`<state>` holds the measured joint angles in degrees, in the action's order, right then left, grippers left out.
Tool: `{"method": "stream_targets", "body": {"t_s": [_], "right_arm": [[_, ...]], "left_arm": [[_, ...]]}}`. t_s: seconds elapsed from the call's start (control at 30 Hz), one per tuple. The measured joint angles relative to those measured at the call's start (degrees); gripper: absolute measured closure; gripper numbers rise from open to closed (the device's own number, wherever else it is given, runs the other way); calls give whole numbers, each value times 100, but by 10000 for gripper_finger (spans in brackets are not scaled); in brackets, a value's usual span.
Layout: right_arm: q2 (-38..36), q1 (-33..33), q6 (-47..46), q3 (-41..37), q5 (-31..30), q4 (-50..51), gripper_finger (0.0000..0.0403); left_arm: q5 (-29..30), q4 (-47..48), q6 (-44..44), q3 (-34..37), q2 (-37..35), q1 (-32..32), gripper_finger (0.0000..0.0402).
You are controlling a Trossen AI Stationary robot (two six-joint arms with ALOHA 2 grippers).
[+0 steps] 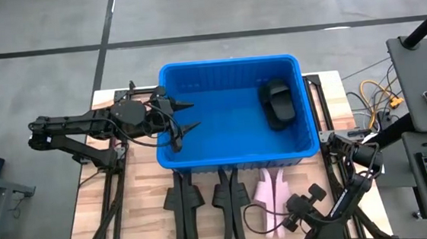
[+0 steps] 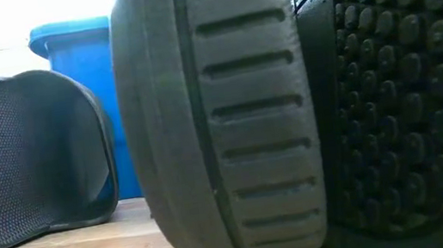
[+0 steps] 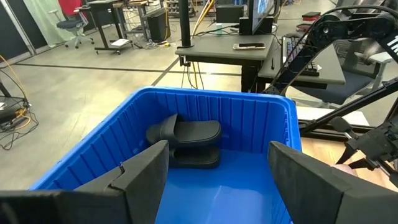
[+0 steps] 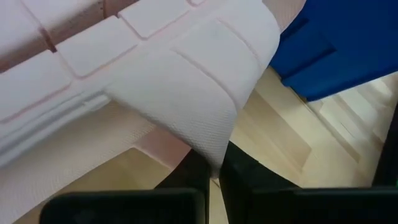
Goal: Pick and place slides into bin
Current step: Put the pink slide into the blue bin
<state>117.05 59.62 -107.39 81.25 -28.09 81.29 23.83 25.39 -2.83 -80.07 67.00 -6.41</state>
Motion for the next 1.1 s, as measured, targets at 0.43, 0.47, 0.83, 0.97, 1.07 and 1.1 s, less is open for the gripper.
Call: {"method": "stream_targets", "body": {"t_s": [0.43,0.47,0.83,0.97,1.07,1.1], "right_arm": [[-48,77,435,649,323,700,390],[-70,101,400,709,343,779,390],[-671,199,305,774,336,870,390],[-1010,199,397,712,467,873,390],[-1329,199,390,706,560,876,390],[-1436,199,335,712,559,879,390]], "left_arm": [[0,-2,13,2,0,0,143],[0,0,13,2,0,0,143],[0,-2,15,2,-9,0,143],[0,0,16,2,-9,0,143],[0,0,17,2,-9,2,143],[0,0,17,2,-9,0,143]]}}
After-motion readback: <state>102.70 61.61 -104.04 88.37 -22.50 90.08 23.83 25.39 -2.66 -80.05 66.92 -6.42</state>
